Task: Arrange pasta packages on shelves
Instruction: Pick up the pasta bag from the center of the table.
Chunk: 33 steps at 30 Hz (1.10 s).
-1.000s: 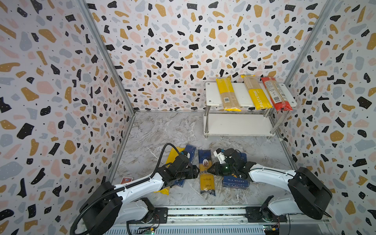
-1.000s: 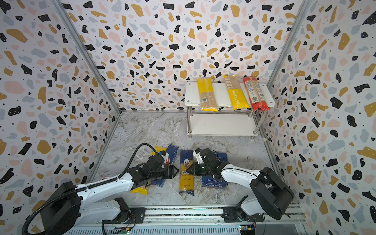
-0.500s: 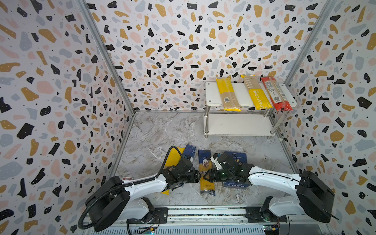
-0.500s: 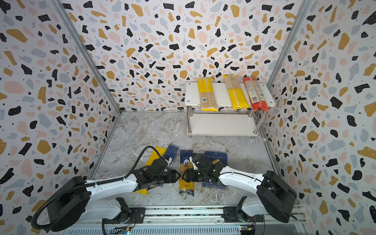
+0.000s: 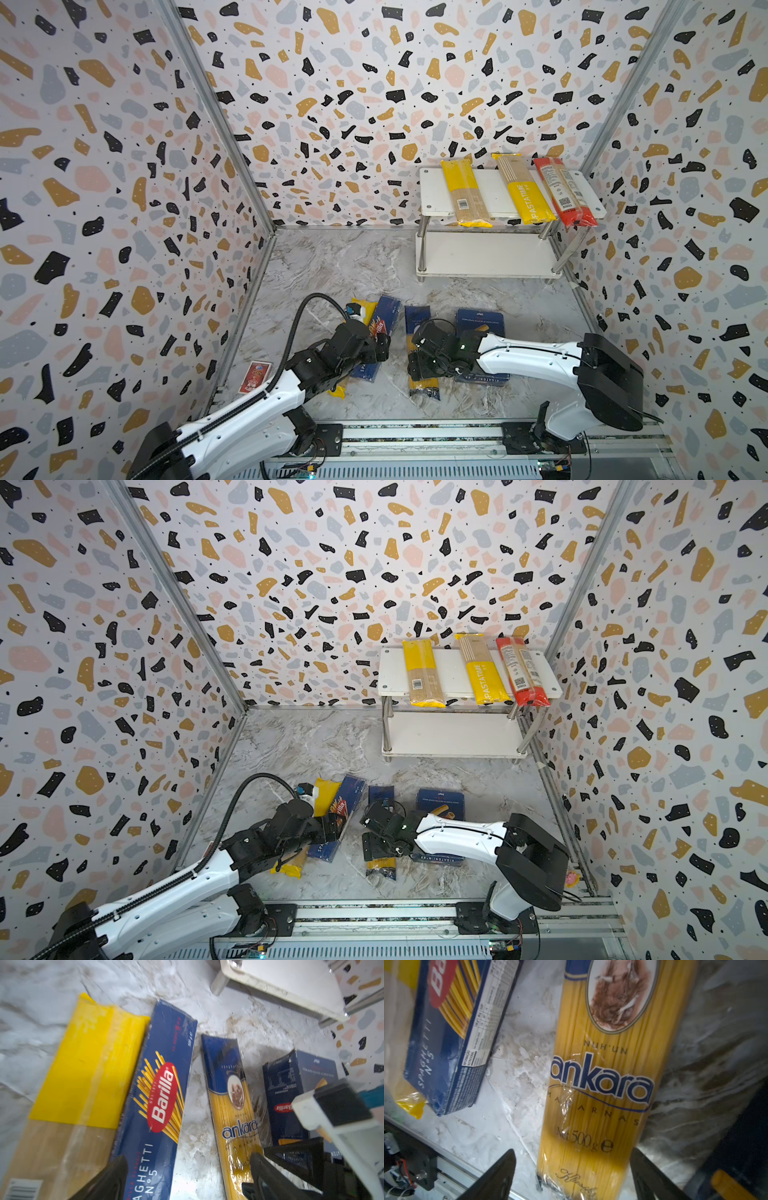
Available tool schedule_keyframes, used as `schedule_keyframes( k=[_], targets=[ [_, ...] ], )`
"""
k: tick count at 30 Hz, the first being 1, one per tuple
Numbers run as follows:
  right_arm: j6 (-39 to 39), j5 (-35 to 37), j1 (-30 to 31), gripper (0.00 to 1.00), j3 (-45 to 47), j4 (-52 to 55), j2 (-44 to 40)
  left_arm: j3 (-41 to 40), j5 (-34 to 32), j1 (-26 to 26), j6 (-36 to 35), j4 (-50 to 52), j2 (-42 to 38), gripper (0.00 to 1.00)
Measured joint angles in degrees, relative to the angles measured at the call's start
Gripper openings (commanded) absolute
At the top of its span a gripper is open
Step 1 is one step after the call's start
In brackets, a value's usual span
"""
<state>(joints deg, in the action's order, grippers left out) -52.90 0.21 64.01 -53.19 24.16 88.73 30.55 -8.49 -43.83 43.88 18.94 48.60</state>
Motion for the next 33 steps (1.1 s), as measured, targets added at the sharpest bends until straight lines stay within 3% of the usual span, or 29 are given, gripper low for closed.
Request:
schedule_keyframes(
  k=[4,6,25,29,31,33],
  targets=[
    [-1.03,1.79,0.68,0.87,-2.38,2.12,1.95,1.42,-1.7,2.32,-0.46,2.56,-4.31,0.93],
    [-1.73,2.43,0.68,0.99,-3.58,3.08,3.3,1.81,-2.08,3.04,-0.83,3.67,-5.68,0.93],
    [-3.72,4.74,0.68,1.0,-7.43,7.04,11.54,2.08,-1.01,4.31,-2.8,7.21,-10.36,0.94],
    [-3.32,5.7,1.4,0.83,-9.86,8.85,13.75,2.08,-0.74,4.31,-2.8,7.21,-11.17,0.94],
    [-2.93,6.05,1.68,0.67,-10.27,8.87,14.29,2.08,-0.57,4.31,-2.8,7.23,-11.72,0.94],
    [-2.84,6.16,1.68,0.44,-10.23,8.7,14.32,2.08,-0.48,4.31,-2.8,7.23,-12.37,0.94]
  ],
)
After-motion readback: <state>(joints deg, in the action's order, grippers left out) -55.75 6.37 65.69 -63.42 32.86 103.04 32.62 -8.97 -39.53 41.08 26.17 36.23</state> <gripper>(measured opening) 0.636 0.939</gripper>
